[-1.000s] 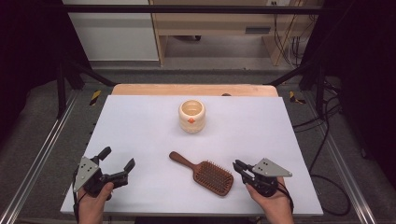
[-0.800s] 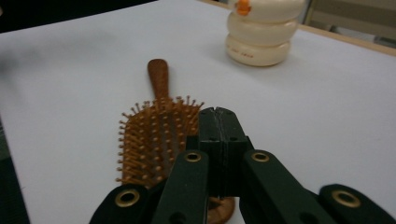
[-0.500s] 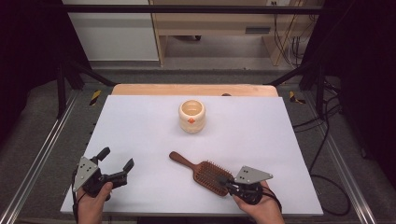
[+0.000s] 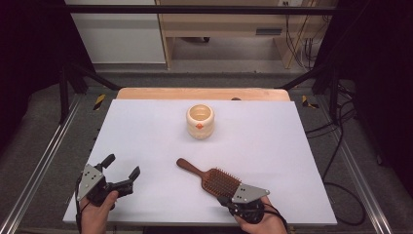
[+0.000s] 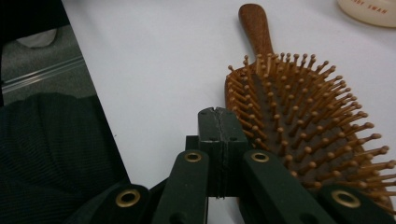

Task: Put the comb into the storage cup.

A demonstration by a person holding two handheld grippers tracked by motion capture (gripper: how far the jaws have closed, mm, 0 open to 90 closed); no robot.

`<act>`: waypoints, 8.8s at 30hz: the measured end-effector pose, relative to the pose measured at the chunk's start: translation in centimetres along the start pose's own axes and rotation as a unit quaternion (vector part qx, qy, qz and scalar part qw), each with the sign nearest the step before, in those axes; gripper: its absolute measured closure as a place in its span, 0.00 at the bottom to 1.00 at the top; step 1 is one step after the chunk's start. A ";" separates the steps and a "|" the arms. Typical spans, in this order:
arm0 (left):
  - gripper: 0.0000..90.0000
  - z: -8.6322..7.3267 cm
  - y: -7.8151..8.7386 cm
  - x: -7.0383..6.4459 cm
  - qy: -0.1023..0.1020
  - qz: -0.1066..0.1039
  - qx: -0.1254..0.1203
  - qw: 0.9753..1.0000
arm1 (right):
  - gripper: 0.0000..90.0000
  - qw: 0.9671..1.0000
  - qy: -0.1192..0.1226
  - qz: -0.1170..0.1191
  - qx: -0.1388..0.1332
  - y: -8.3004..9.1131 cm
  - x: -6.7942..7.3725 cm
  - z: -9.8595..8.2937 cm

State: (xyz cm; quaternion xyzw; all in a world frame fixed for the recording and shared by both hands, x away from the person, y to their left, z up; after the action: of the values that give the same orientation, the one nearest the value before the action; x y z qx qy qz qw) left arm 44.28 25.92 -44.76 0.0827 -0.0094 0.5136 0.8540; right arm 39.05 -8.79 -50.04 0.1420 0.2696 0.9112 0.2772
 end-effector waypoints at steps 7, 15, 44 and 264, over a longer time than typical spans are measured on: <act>0.03 -0.1 -0.2 0.3 0.000 0.001 0.004 1.000 | 1.00 1.000 0.010 -0.001 0.025 -0.2 -0.2 -0.6; 0.03 -0.1 -0.2 0.3 -0.002 0.006 0.005 1.000 | 1.00 0.998 0.019 -0.011 0.056 -0.3 -0.5 -1.6; 0.03 -0.1 -0.3 0.1 -0.007 0.002 0.007 1.000 | 1.00 0.997 -0.002 -0.044 0.063 0.4 -2.6 -2.1; 0.05 1.9 -10.0 -16.5 -0.134 -0.225 0.323 0.910 | 0.07 0.970 -0.104 -0.197 -0.099 4.3 -10.9 0.7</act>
State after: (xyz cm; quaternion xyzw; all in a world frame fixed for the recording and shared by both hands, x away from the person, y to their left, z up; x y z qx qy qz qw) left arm 45.37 6.60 -45.84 0.4217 0.0616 0.2673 0.8643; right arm 46.25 -17.81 -48.24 0.1522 0.1707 0.8410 0.4903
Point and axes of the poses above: each handheld gripper's, and its own axes: y roughly backward along the jaws, z roughly out of its top, x roughly to its left, the point moved 6 cm from there along -y, roughly forward along the jaws, and after that the axes turned 7 degrees about -y, right-handed, at the moved point
